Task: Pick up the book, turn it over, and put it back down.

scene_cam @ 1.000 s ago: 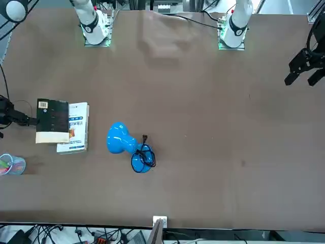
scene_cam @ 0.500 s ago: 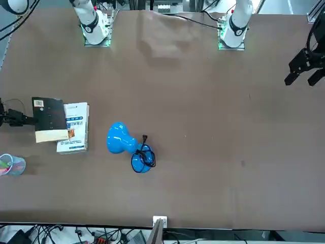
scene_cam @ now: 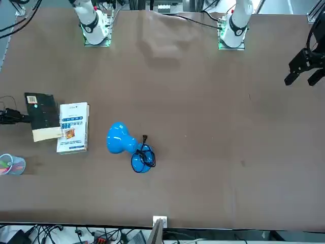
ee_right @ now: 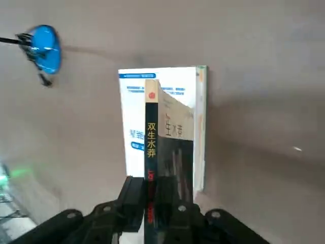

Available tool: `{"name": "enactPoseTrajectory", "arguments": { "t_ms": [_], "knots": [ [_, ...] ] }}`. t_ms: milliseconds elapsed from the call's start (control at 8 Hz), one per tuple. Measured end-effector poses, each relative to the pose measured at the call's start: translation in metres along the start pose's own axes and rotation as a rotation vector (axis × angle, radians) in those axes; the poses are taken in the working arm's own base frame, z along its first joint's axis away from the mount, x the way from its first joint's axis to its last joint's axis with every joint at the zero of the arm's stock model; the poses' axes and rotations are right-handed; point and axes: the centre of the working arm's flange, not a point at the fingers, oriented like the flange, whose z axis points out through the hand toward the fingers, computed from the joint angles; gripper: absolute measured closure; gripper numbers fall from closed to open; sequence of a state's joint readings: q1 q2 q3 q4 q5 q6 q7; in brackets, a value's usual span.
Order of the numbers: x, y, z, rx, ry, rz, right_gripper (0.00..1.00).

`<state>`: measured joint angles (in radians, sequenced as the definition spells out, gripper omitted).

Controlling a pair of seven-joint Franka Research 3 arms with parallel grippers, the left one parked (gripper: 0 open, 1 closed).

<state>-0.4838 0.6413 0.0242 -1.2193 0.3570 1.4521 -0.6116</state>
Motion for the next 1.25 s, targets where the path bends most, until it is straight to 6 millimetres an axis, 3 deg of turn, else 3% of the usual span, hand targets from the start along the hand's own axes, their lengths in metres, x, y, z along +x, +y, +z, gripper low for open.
{"name": "enactPoseTrajectory", "arguments": {
  "t_ms": [375,875,1125,1250],
  "knots": [
    [0.022,-0.058,0.006,-0.230,-0.092,0.021,0.92],
    [0.054,-0.139,0.031,-0.548,-0.211,-0.004,0.92],
    [0.072,-0.190,0.057,-0.769,-0.263,-0.008,0.92],
    [0.080,-0.223,0.082,-0.910,-0.285,-0.009,0.92]
  ]
}}
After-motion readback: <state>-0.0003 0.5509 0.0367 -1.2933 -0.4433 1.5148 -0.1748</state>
